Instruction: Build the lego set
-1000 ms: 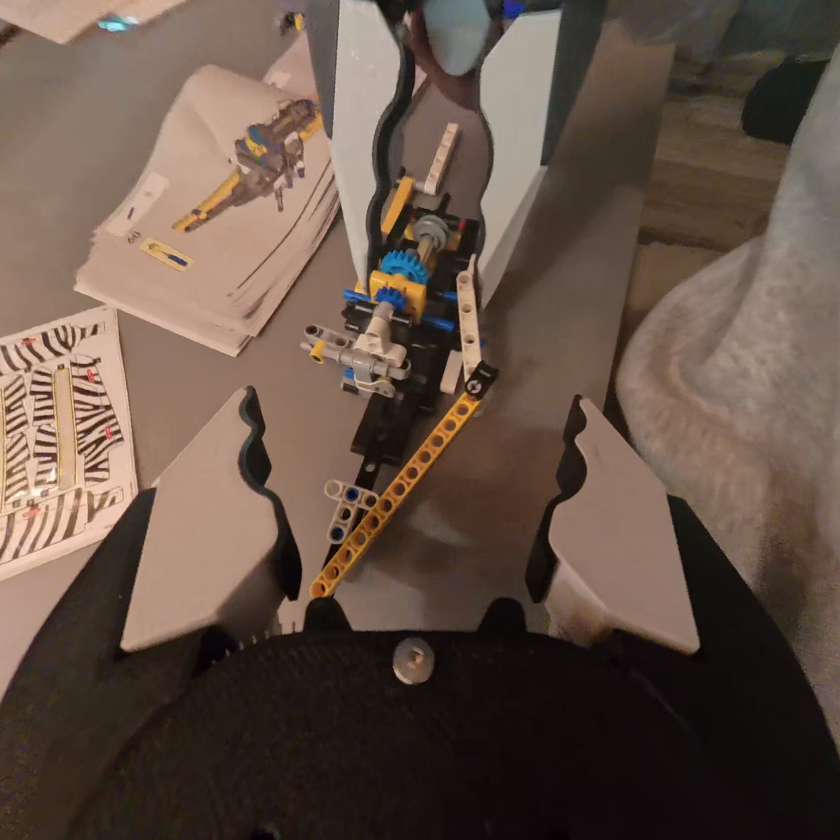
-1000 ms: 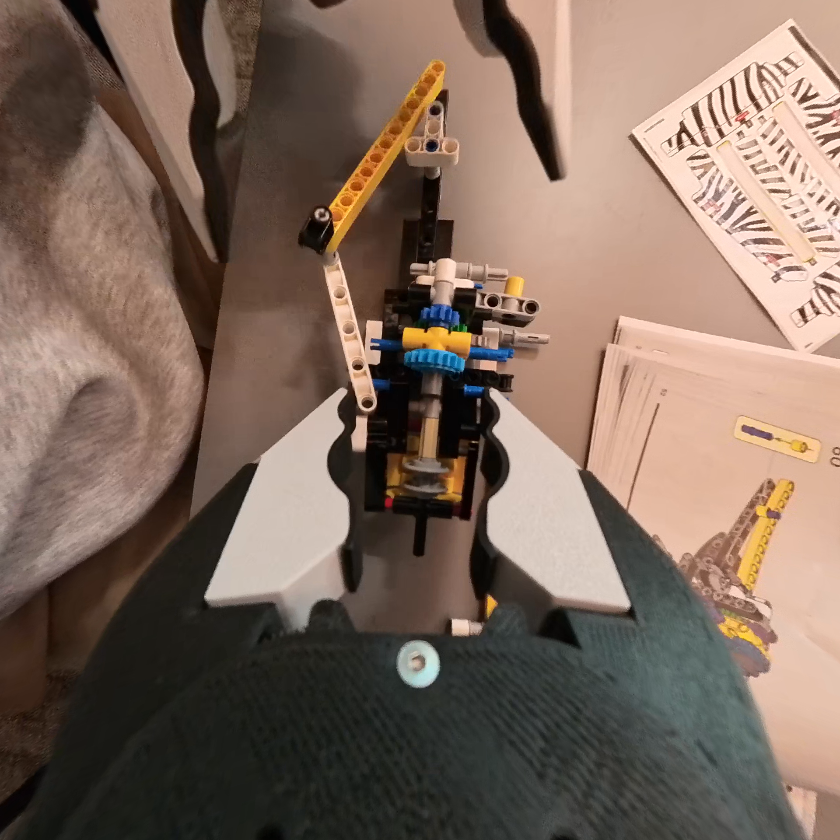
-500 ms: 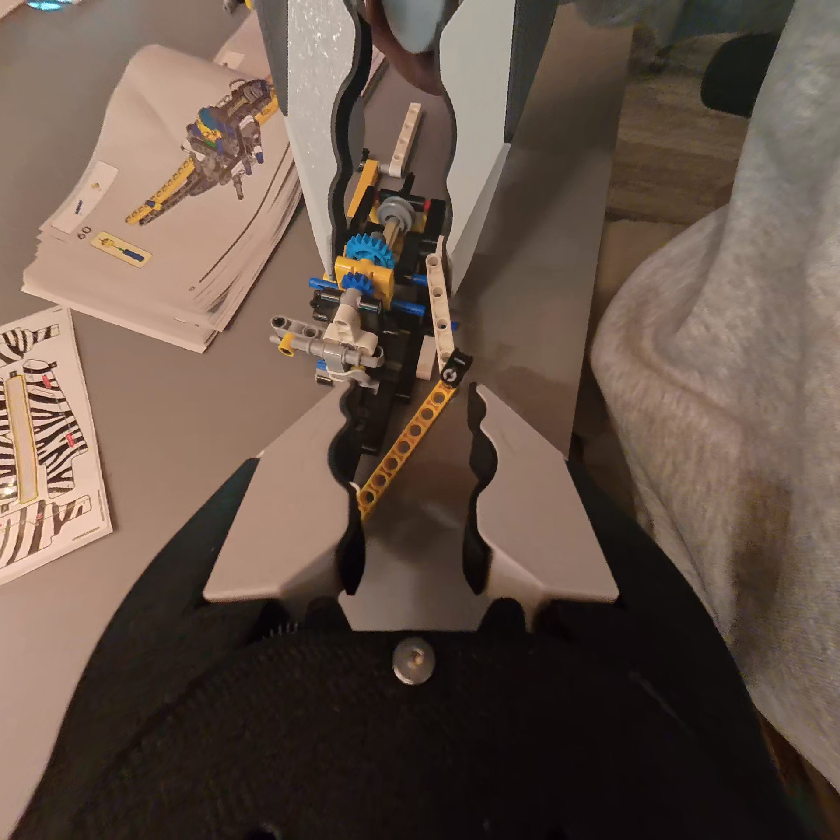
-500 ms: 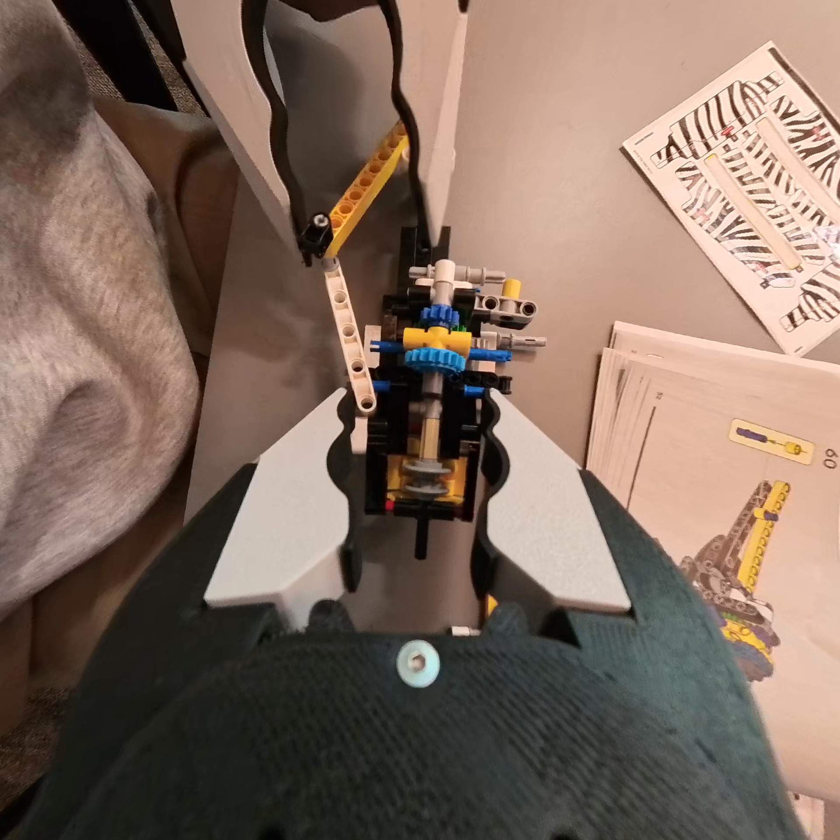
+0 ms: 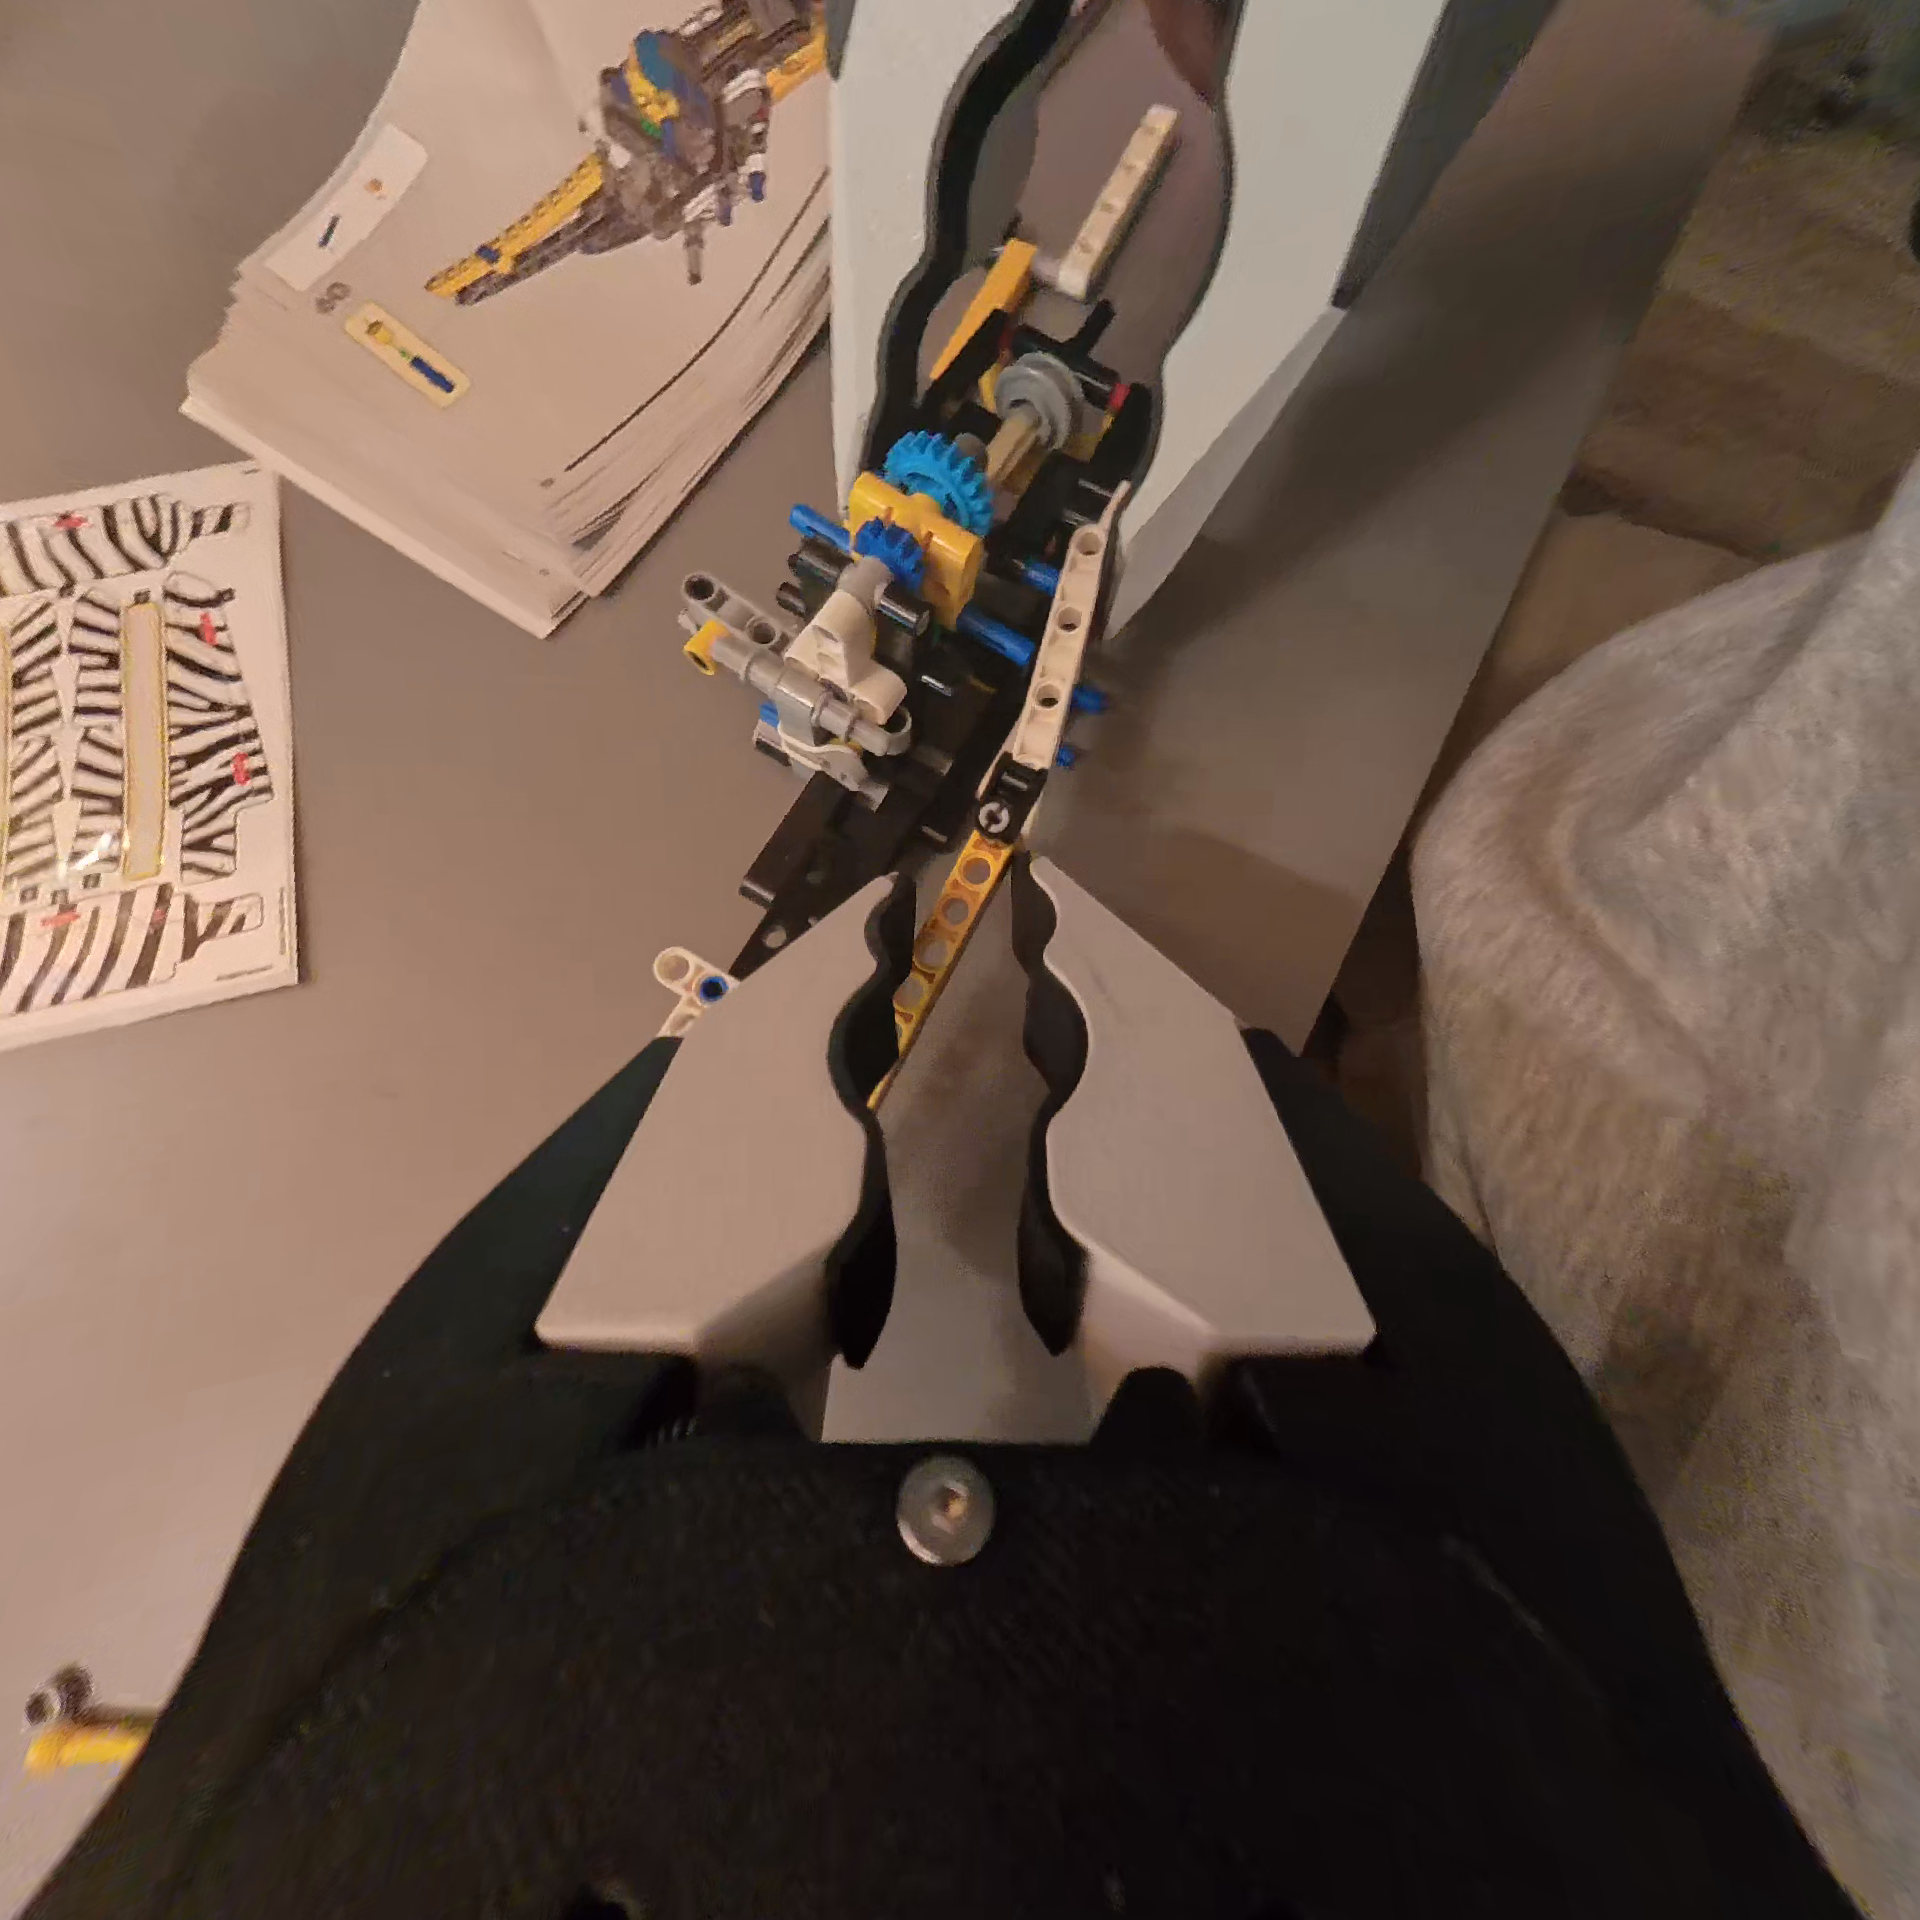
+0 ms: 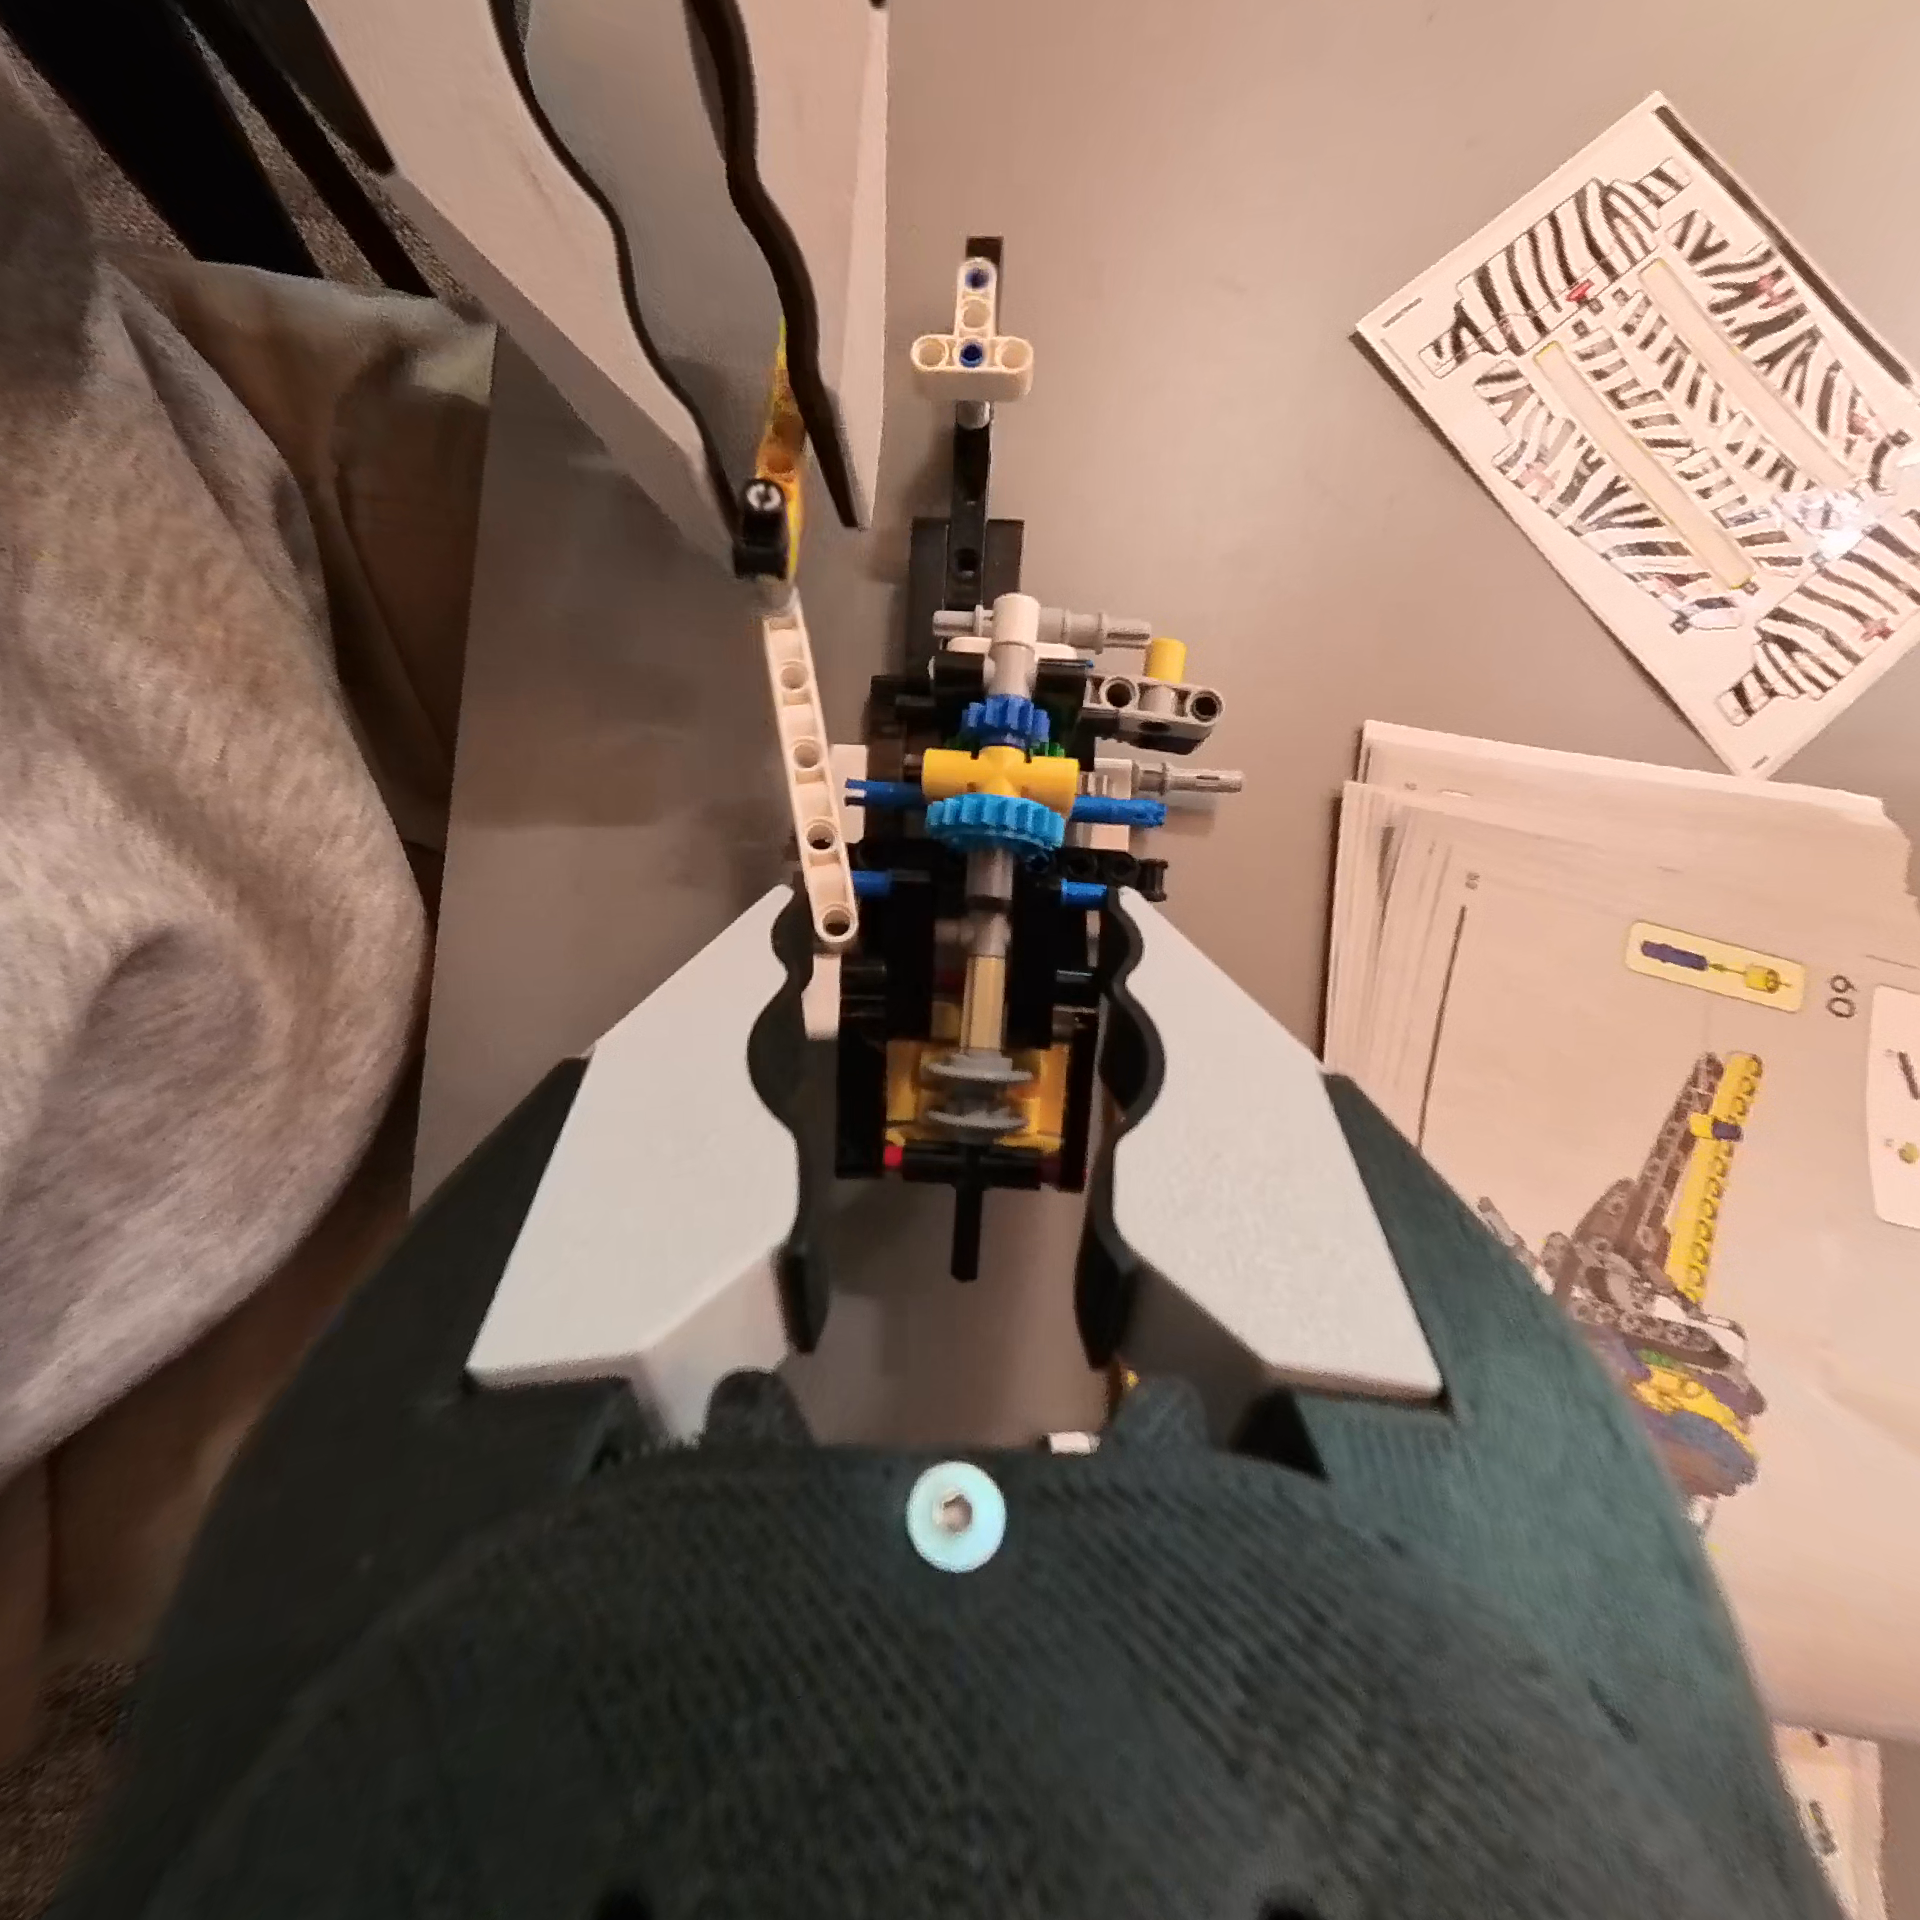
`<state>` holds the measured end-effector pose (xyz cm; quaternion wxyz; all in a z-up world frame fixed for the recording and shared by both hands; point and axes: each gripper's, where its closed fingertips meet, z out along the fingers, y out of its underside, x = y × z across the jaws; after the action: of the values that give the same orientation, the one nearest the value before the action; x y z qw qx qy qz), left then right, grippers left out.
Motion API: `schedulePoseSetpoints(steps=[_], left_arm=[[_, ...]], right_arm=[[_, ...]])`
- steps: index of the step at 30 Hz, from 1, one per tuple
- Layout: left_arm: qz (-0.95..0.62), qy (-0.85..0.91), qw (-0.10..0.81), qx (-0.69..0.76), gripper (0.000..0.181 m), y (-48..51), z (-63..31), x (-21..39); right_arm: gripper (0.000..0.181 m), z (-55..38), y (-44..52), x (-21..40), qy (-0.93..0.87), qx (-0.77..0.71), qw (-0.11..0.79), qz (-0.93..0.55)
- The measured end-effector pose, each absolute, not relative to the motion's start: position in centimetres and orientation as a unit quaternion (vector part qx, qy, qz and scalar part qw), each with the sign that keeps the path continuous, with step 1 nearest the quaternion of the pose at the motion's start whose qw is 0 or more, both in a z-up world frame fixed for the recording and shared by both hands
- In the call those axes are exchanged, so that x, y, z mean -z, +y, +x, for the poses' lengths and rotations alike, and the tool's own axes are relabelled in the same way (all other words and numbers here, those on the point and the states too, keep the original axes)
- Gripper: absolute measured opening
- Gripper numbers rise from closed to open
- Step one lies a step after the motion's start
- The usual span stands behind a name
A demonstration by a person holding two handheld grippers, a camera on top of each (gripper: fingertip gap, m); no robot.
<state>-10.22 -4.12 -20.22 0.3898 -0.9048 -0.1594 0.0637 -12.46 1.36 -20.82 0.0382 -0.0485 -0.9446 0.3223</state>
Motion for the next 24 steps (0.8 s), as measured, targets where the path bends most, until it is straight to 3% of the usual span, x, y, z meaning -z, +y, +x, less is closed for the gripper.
schedulePoseSetpoints(steps=[1,7,13,24], left_arm=[[-0.903,-0.174,0.387,-0.065,0.018,-4.1,-10.3,20.3],[-0.888,-0.244,0.388,-0.032,0.016,-4.1,-10.2,20.6],[-0.896,-0.201,0.392,-0.062,0.007,-3.7,-10.0,19.9],[-0.887,-0.213,0.403,-0.068,0.006,-3.5,-10.2,19.6]], right_arm=[[0.054,-12.5,1.3,20.8,-0.944,-0.323,0.041,-0.050],[0.054,-12.5,1.3,20.8,-0.941,-0.331,0.042,-0.064],[0.055,-12.5,1.2,20.8,-0.941,-0.330,0.050,-0.064],[0.056,-12.6,1.1,20.9,-0.943,-0.322,0.059,-0.063]])
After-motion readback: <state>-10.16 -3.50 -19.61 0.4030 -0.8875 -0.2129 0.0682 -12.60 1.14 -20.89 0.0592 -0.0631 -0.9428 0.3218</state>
